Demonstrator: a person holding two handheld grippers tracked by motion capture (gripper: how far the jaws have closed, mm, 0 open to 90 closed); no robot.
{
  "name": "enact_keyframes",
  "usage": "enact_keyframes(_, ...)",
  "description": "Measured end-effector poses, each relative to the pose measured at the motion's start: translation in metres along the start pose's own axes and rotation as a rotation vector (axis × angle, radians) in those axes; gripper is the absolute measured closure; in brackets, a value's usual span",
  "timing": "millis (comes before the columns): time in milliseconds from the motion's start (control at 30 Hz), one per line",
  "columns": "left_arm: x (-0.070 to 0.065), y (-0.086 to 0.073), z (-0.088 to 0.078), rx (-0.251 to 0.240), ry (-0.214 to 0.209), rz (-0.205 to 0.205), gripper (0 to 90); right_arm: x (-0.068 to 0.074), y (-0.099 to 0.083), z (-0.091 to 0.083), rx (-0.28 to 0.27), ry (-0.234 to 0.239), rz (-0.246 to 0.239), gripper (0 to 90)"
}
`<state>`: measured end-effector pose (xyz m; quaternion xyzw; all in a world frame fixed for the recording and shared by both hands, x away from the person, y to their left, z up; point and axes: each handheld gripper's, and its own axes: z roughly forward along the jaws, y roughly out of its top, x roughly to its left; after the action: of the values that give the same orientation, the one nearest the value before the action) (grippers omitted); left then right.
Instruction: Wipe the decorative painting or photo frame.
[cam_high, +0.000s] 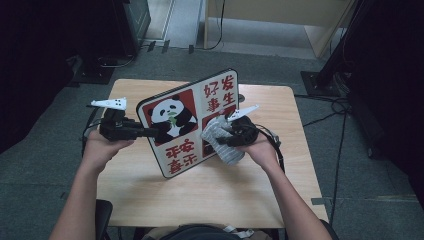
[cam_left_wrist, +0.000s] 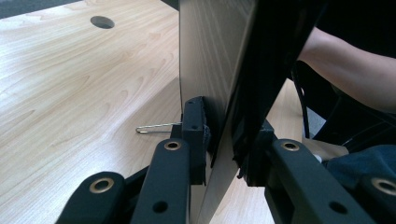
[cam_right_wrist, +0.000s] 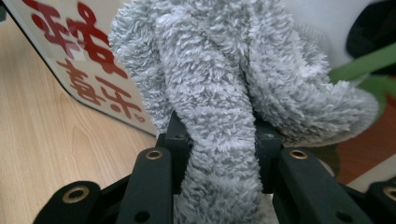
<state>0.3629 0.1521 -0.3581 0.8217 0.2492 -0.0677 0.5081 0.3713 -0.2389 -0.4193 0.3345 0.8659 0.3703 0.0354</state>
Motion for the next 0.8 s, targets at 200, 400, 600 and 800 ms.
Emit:
enact_keyframes(200, 0.0, 0.0, 0.0, 0.001, 0.002, 0.003, 76.0, 0.0, -0.008, 0.006, 0.018, 0.001, 0.011, 68.1)
enact_keyframes(400, 0.0, 0.0, 0.0, 0.002, -0.005, 0.002, 75.7, -0.001, -0.019, 0.014, 0.024, 0.004, 0.004, 67.5)
enact_keyframes(600, 0.0, 0.0, 0.0, 0.002, -0.003, 0.0, 75.7, -0.002, -0.023, 0.018, 0.042, 0.004, 0.022, 67.5)
enact_keyframes(800, 0.0, 0.0, 0.0, 0.002, -0.003, 0.001, 75.7, -0.003, -0.03, 0.024, 0.062, 0.008, 0.029, 67.5)
